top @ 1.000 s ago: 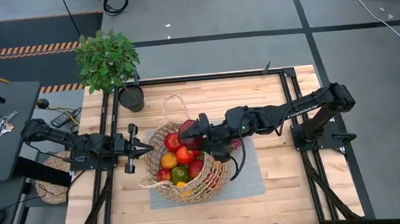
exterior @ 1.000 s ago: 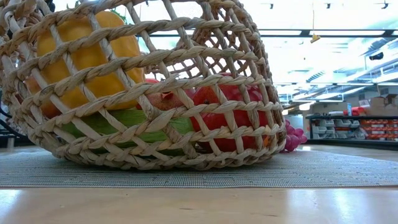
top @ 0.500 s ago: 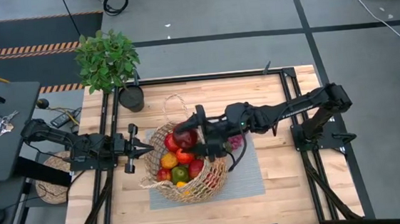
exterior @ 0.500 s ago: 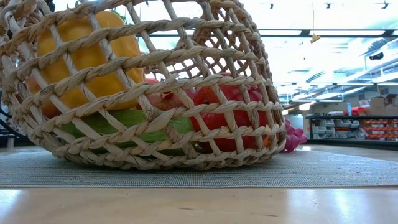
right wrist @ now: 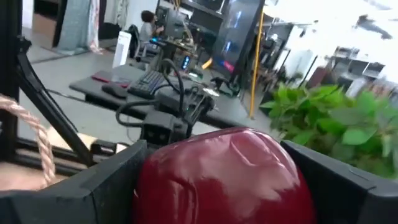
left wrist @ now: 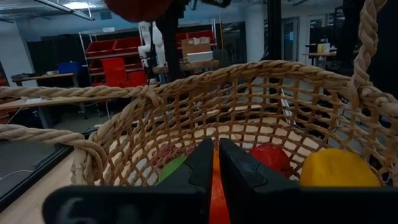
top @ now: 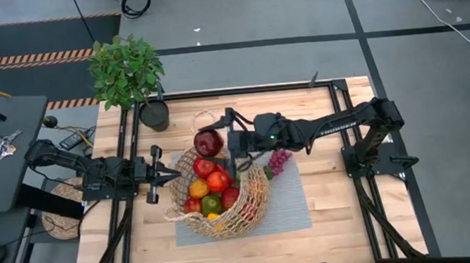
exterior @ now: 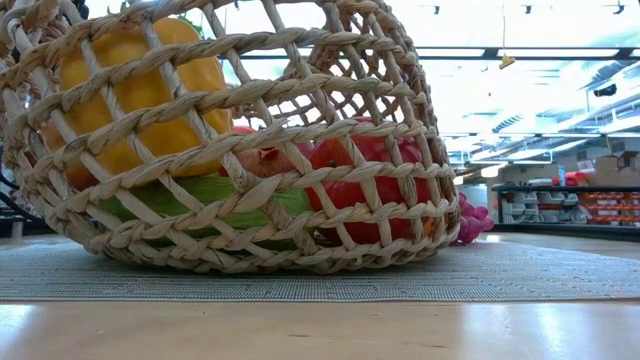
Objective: Build produce basket
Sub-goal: Put the red apple into the brown basket
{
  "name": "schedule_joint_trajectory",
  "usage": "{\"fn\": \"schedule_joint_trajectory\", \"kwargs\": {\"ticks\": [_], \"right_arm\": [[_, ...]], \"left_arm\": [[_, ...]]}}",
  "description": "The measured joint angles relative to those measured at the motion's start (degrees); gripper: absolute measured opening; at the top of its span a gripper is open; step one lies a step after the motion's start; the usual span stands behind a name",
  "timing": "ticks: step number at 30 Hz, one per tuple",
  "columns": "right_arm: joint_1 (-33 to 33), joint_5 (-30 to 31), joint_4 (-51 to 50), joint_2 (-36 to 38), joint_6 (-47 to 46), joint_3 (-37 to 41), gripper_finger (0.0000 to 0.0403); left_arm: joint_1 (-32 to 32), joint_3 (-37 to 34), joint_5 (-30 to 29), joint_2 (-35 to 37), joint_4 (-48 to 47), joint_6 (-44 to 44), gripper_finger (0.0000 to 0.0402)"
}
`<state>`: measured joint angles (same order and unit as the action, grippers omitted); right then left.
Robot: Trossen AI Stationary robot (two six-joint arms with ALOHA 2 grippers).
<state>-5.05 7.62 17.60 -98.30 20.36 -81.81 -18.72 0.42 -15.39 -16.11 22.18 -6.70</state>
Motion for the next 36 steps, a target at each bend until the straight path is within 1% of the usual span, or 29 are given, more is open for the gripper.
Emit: {"fn": "schedule_joint_trajectory", "kwargs": {"ticks": [2, 6, 8, 10, 16, 18, 21, 27, 32, 34, 36], "right_arm": [[0.6, -0.6, -3.3, -0.2, -3.5, -1.1, 0.0362], [1.7, -6.3, -8.8, -2.3, -9.4, -4.3, 0.0362], [1.7, -8.2, -9.3, -4.3, -11.1, -6.3, 0.0362], [1.6, -8.7, -13.7, -6.1, -11.5, -8.8, 0.0362], [1.5, -8.7, -27.4, -13.0, -12.7, -20.5, 0.0362], [1.3, -8.8, -29.9, -15.2, -12.7, -24.5, 0.0362], [0.8, -10.4, -32.8, -17.5, -12.6, -28.4, 0.0362], [0.9, -16.1, -34.7, -19.0, -13.2, -29.7, 0.0362], [0.7, -24.7, -36.6, -18.9, -14.6, -29.5, 0.0362], [0.7, -25.7, -38.4, -18.9, -14.8, -29.5, 0.0362], [0.5, -24.2, -41.6, -18.9, -14.7, -29.5, 0.0362]], "left_arm": [[0.0, 0.0, 0.0, 0.0, 0.1, 0.0, 0.0033], [0.0, 0.0, 0.0, 0.0, 0.2, 0.0, 0.0028], [0.0, 0.0, 0.0, 0.0, 0.1, 0.0, 0.0028], [0.0, 0.0, 0.0, 0.0, 0.2, 0.0, 0.0030], [0.0, 0.0, 0.0, 0.0, 0.1, 0.0, 0.0036], [0.0, 0.0, 0.0, 0.0, 0.1, 0.0, 0.0034], [0.0, 0.0, 0.0, 0.0, 0.1, 0.0, 0.0030], [0.0, 0.0, 0.0, 0.0, 0.1, 0.0, 0.0030], [0.0, 0.0, 0.0, 0.0, 0.1, 0.0, 0.0036], [0.0, 0.0, 0.0, 0.0, 0.1, 0.0, 0.0035], [0.0, 0.0, 0.0, 0.0, 0.1, 0.0, 0.0033]]}}
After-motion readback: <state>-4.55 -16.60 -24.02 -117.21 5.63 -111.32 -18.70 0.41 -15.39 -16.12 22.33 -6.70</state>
